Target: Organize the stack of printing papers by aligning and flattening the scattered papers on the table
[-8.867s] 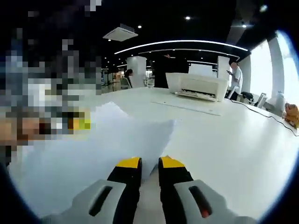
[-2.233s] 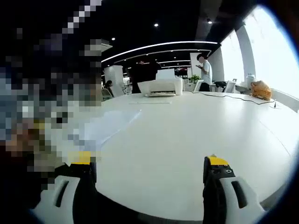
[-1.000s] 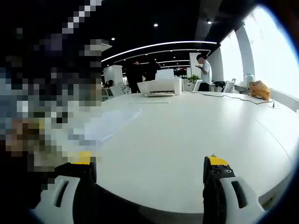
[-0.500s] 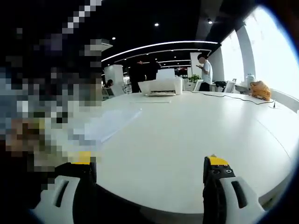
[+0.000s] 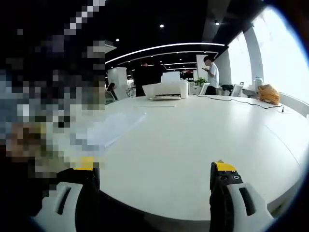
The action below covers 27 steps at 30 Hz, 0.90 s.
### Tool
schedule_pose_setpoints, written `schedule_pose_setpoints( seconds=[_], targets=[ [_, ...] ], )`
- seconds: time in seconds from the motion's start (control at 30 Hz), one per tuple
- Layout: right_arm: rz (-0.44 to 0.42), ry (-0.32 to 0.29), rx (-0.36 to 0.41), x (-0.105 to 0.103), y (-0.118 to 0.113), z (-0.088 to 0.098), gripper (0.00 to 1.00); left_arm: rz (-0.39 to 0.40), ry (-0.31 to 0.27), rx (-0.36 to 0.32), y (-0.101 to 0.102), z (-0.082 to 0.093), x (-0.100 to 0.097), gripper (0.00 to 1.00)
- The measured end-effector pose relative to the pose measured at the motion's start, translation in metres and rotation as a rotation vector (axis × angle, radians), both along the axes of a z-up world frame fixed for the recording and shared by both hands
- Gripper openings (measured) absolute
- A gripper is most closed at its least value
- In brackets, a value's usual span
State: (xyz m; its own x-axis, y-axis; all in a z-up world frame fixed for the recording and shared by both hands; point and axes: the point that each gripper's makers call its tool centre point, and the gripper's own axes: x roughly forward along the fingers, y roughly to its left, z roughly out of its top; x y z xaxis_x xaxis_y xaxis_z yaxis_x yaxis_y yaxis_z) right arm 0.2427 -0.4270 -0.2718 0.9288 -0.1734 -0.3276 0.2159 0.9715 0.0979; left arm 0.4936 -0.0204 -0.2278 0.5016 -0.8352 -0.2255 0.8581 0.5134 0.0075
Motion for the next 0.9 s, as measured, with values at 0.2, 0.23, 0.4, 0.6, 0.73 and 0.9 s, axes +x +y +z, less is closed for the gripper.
schedule_pose_setpoints(
  seconds=[0.2,0.23,0.4,0.6,0.73,0.9],
  targets=[
    [0.006,0.0,0.002,0.001,0.002,0.0,0.9,0.003,-0.002,0.001,0.0,0.0,0.001,0.97],
    [0.011,-0.001,0.003,0.002,0.003,0.0,0.9,0.004,-0.003,0.002,0.0,0.0,0.001,0.97],
    [0.016,0.02,-0.005,0.003,0.003,-0.003,0.9,0.007,0.007,0.0,0.0,-0.007,0.004,0.97],
    [0.008,0.015,0.0,0.002,0.001,-0.003,0.9,0.0,0.009,0.01,-0.003,-0.01,0.003,0.97],
    [0.007,0.013,-0.001,0.001,0.001,-0.003,0.9,-0.005,0.011,0.005,-0.004,-0.01,0.001,0.97],
    [0.009,0.012,0.0,0.002,0.002,-0.003,0.9,-0.007,0.013,0.003,-0.004,-0.01,0.0,0.97]
  ],
)
